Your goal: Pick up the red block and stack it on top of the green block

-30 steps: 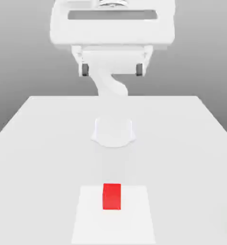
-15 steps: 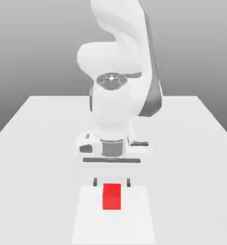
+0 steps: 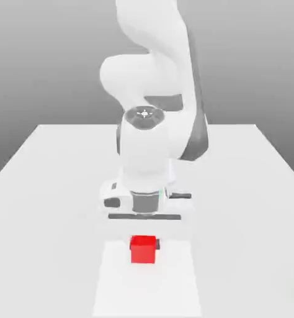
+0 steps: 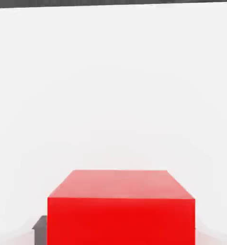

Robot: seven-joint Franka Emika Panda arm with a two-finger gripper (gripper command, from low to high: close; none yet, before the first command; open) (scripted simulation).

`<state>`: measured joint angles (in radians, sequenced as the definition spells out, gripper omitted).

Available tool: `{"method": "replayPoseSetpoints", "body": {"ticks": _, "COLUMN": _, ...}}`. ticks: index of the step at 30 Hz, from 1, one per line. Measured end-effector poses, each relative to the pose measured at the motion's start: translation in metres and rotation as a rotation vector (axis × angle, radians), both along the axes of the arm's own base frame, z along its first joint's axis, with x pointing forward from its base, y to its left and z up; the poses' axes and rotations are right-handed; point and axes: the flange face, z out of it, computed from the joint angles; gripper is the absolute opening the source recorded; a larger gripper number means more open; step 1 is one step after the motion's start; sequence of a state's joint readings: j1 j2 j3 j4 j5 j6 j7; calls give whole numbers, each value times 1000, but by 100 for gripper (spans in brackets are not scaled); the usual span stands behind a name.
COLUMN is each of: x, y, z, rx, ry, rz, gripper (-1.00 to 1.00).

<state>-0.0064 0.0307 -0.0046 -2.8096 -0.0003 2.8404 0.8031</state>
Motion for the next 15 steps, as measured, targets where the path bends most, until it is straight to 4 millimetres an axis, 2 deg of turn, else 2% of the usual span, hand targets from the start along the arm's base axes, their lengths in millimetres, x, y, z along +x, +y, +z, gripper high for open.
{"method": "replayPoseSetpoints", "body": {"ticks": 2, "x": 8, "y": 8, "z": 10, "rx": -6, "ry": 6, "rz": 5, "gripper": -100}}
{"method": "replayPoseSetpoints", "body": {"ticks": 3, "x": 16, "y": 21, "z": 12, "rx": -11, "ry": 10, "rz": 23, "gripper": -100}}
{"method": "replayPoseSetpoints", "body": {"ticks": 5, "x": 30, "y": 64, "z": 13, "rx": -22, "ry": 19, "rz": 94, "gripper": -100}}
{"method": "replayPoseSetpoints", "body": {"ticks": 10, "x": 59, "y": 147, "z": 16, "rx": -39, "ry": 30, "rz": 171, "gripper": -100}}
{"method": "replayPoseSetpoints", "body": {"ticks": 15, "x": 69, "y": 245, "z": 26, "rx": -33, "ry": 24, "rz": 248, "gripper": -100}}
